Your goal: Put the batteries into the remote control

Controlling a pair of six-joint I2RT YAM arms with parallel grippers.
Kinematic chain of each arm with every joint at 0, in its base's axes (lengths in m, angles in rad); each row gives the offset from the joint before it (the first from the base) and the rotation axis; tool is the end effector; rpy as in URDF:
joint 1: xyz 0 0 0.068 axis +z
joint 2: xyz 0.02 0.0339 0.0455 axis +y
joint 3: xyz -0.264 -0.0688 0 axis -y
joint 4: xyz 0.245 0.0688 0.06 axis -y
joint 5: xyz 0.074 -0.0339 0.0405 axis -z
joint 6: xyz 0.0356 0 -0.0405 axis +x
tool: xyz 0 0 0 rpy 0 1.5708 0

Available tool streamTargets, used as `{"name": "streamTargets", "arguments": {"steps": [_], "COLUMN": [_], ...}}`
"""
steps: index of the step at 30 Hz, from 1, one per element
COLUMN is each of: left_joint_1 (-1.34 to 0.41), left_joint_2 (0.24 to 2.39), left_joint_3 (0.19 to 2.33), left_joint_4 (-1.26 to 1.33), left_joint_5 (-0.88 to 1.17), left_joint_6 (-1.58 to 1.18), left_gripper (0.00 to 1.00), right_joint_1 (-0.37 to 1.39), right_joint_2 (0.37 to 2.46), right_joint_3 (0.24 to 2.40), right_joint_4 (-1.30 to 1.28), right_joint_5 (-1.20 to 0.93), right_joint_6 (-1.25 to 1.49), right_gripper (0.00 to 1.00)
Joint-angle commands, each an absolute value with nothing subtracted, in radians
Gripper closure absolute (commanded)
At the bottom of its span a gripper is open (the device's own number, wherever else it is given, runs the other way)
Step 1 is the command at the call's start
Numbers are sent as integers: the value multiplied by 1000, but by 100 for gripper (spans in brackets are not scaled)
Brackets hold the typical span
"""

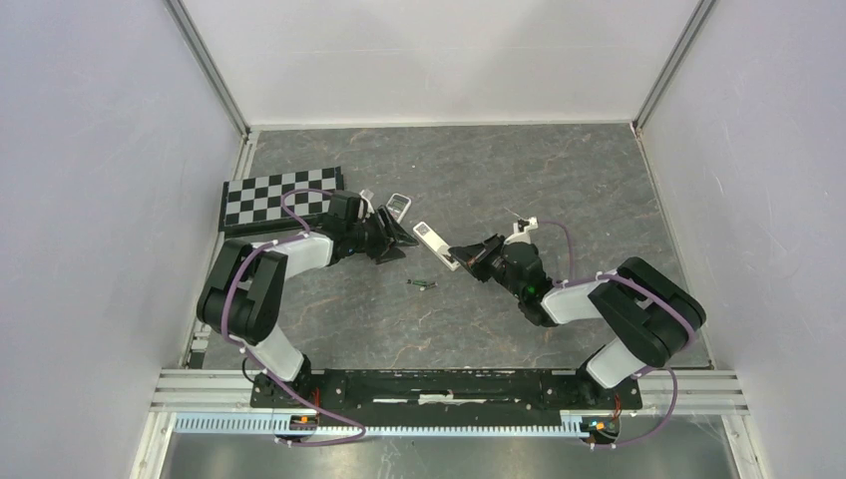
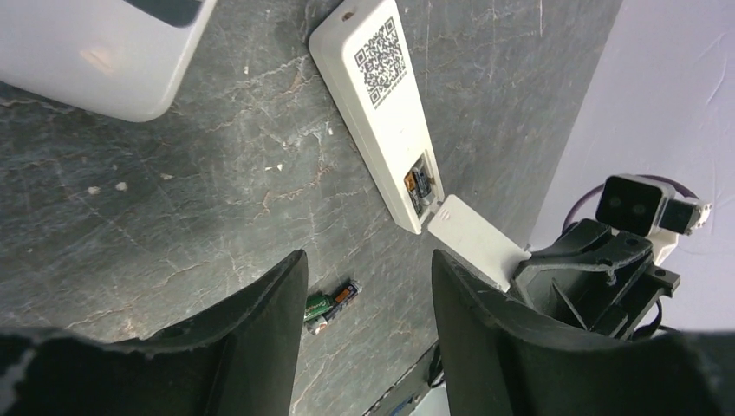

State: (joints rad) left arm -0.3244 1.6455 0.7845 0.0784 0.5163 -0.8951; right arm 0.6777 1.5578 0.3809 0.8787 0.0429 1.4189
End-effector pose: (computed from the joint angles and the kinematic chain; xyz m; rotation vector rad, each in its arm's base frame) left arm 0.2970 -0.1184 0.1560 -0.4469 2.5133 -1.1535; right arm 0.2119 0.1686 0.1421 0.8000 1.9662 1.3361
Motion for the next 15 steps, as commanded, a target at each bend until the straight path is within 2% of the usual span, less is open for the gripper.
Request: {"name": "streamTargets", "arguments": {"steps": [1, 15], "left_joint_1": [-321, -323], "left_joint_2": [1671, 1705], "left_joint_3": [822, 828], "left_joint_4": [134, 152], "left_joint_5": [573, 598], "left_joint_6": [-879, -905], "left_gripper": [40, 44], "right_joint_1": [669, 619], "right_joint_2": [1592, 1658], "right_joint_3": [417, 419], "right_joint_4": [970, 1005], "right_joint_5": [77, 45], "right_joint_6": [1446, 1493], "right_gripper": [100, 100]}}
